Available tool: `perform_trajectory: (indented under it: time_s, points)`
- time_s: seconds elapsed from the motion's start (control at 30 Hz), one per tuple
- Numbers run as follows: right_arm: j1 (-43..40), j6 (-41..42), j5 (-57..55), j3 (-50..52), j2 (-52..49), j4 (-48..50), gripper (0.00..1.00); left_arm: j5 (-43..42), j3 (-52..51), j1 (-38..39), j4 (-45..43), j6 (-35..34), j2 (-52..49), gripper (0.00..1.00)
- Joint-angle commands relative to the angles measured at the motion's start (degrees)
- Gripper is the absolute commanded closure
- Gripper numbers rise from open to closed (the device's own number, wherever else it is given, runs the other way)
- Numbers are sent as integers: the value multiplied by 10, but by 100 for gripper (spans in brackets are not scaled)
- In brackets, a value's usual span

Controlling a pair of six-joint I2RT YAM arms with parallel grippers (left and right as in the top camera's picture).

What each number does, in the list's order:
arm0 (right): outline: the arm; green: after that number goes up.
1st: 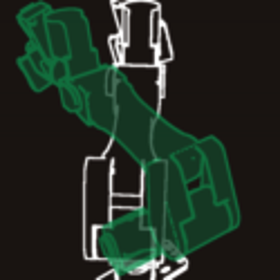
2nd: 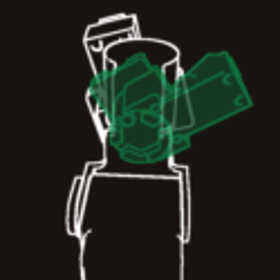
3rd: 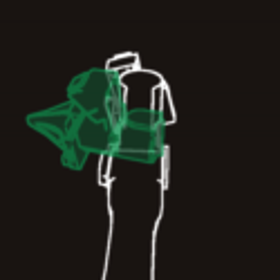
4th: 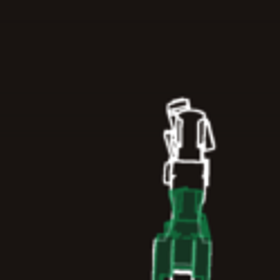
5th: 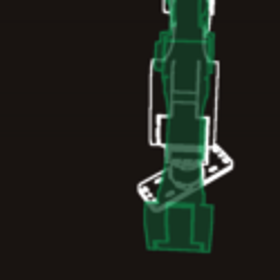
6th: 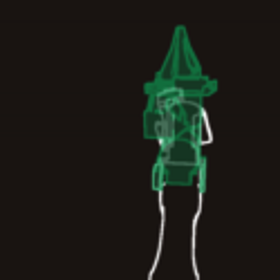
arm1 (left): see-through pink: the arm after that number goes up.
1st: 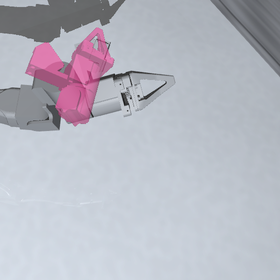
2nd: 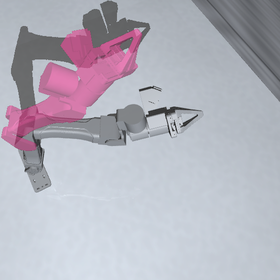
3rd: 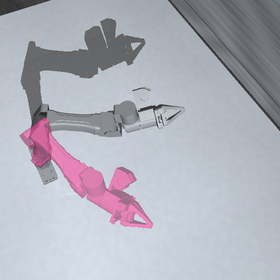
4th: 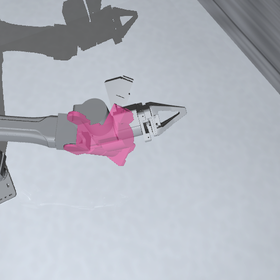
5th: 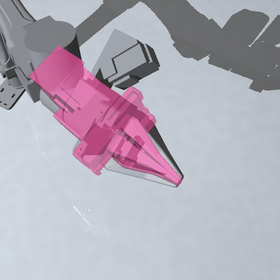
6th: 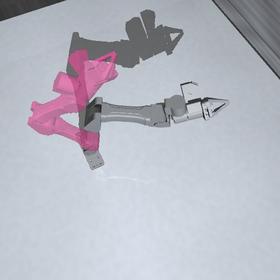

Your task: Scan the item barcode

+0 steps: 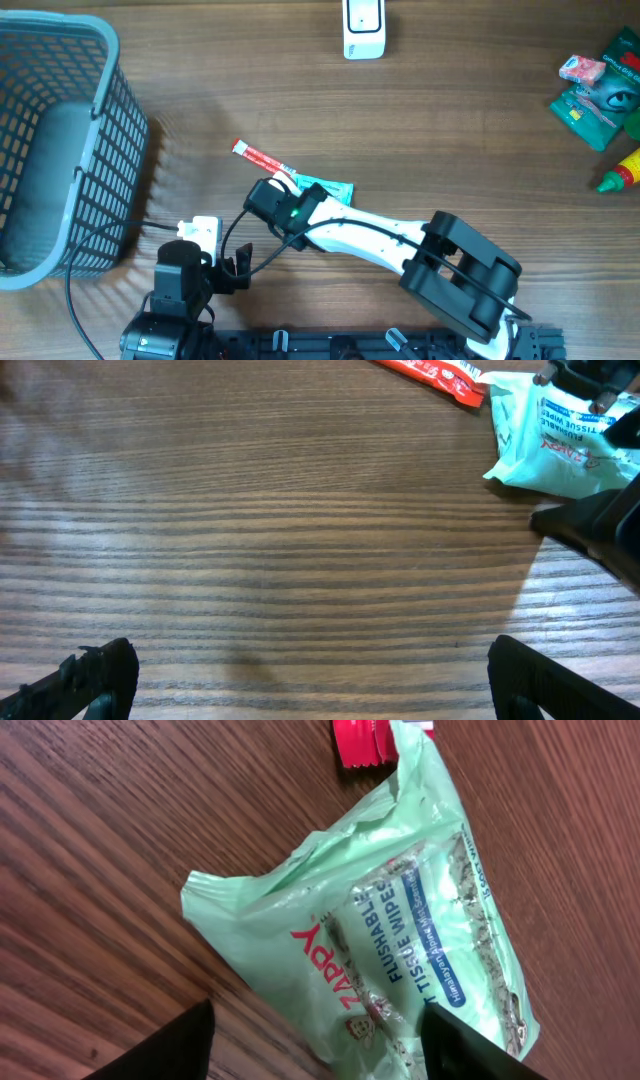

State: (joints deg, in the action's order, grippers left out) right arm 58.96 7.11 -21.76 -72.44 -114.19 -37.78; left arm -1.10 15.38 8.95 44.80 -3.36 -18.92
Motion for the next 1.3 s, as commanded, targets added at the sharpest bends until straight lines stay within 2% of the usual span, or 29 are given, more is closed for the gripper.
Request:
perform_trajectory:
  time_s: [0.0, 0.1, 0.13, 0.6, 0.77, 0.87, 0.93, 1.03, 1.1, 1.27]
  points:
    - [-19, -12, 15, 28, -20, -2, 64, 6, -1, 3, -2, -1, 0, 0]
    - [-38, -12, 54, 23, -20, -7, 92, 6, -1, 3, -2, -1, 0, 0]
    - [-47, -11, 70, 19, -20, -12, 96, 6, -1, 3, -2, -1, 0, 0]
    - [-211, -24, 393, -151, -7, -148, 96, 6, -1, 3, -2, -1, 0, 0]
    - [-315, -106, 673, -156, -7, -161, 96, 6, -1, 3, -2, -1, 0, 0]
    - [-368, -116, 749, -155, -7, -163, 96, 6, -1, 3, -2, -1, 0, 0]
    - [-394, -116, 752, -152, -7, -160, 96, 6, -1, 3, -2, -1, 0, 0]
    - [-406, -115, 688, -152, -7, -177, 95, 6, -1, 3, -2, -1, 0, 0]
    - [-377, -116, 621, -152, -7, -202, 78, 6, -1, 3, -2, -1, 0, 0]
    - [-309, -98, 485, -152, -7, -201, 63, 6, -1, 3, -2, -1, 0, 0]
